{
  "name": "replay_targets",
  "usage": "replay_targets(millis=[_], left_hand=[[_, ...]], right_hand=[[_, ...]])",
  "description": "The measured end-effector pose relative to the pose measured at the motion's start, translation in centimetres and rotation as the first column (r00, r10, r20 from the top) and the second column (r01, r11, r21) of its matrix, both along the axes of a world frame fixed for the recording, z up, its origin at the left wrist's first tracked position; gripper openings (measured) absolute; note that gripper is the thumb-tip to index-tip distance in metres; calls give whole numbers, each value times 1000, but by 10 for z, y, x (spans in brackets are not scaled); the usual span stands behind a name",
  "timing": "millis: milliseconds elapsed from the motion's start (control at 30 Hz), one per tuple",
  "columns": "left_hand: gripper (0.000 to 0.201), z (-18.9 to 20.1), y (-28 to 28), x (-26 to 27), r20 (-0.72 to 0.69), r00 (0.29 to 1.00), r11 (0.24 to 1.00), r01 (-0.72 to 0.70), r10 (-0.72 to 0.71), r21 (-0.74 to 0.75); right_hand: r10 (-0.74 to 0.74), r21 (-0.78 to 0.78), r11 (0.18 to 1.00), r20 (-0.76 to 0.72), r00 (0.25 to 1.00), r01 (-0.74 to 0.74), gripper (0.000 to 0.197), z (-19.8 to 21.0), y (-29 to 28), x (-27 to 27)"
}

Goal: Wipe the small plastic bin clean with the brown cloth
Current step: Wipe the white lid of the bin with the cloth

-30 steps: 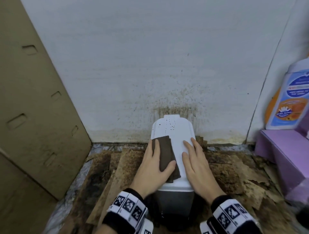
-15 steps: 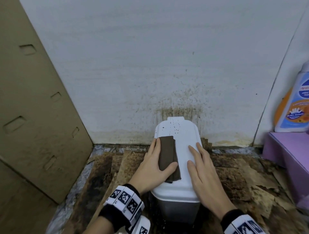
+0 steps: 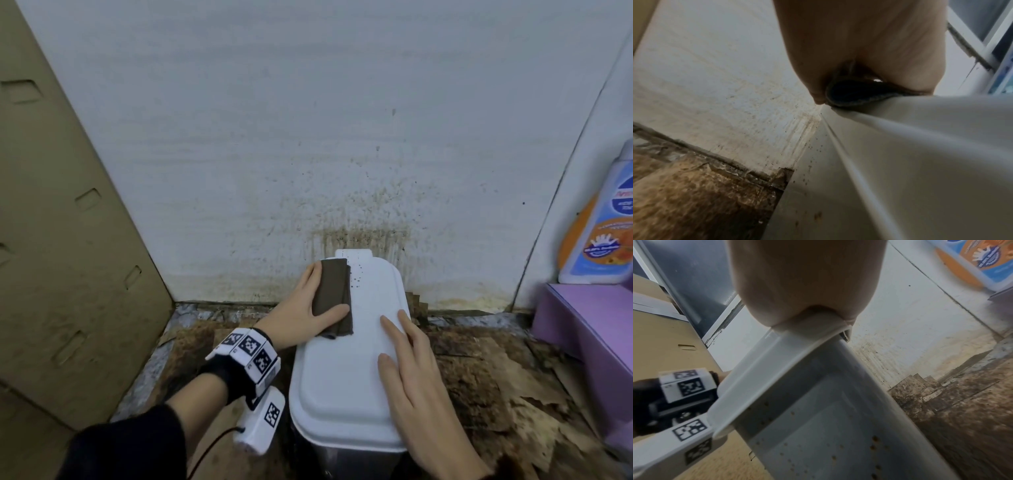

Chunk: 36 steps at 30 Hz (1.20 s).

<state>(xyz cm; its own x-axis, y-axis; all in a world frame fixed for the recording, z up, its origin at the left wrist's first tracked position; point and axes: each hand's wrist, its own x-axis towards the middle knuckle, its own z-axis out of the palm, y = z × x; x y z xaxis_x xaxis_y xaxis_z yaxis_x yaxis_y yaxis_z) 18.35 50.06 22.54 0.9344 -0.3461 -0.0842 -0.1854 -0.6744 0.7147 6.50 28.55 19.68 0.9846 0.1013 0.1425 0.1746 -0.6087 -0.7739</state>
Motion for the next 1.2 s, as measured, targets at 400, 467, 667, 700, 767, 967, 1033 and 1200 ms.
replay_targets(millis=[400, 467, 667, 700, 767, 967, 1033, 1200], left_hand=[[89, -4, -4, -2, 37, 998, 995, 53, -57, 79], [90, -2, -5, -18, 17, 999, 994, 47, -49, 100], [92, -6, -11, -82, 71, 997, 984, 30, -43, 174], [91, -6, -14, -92, 87, 996, 973, 14, -35, 229], [88, -3, -20, -108, 108, 994, 942, -18, -19, 335], [79, 11, -26, -109, 243, 963, 808, -52, -114, 587], [79, 13, -26, -107, 229, 959, 799, -5, -166, 601], [97, 11, -35, -105, 214, 950, 780, 48, -229, 624]], right_hand=[[-4, 13, 1000, -4, 1000, 4, 56, 1, -1, -1], [-9, 22, 1000, 0, 1000, 9, 54, -1, -1, -1], [-7, 41, 999, 34, 999, 5, 47, -5, 0, -4], [-5, 39, 999, 41, 999, 3, 45, -5, 0, -4], [-2, 34, 999, 56, 998, 0, 44, -6, -1, -6], [-10, 9, 1000, 85, 996, 9, 48, -8, -2, -6], [-17, 6, 1000, 82, 996, 17, 49, -8, -1, -6], [31, -95, 995, 143, 989, -17, 52, -10, -2, -6]])
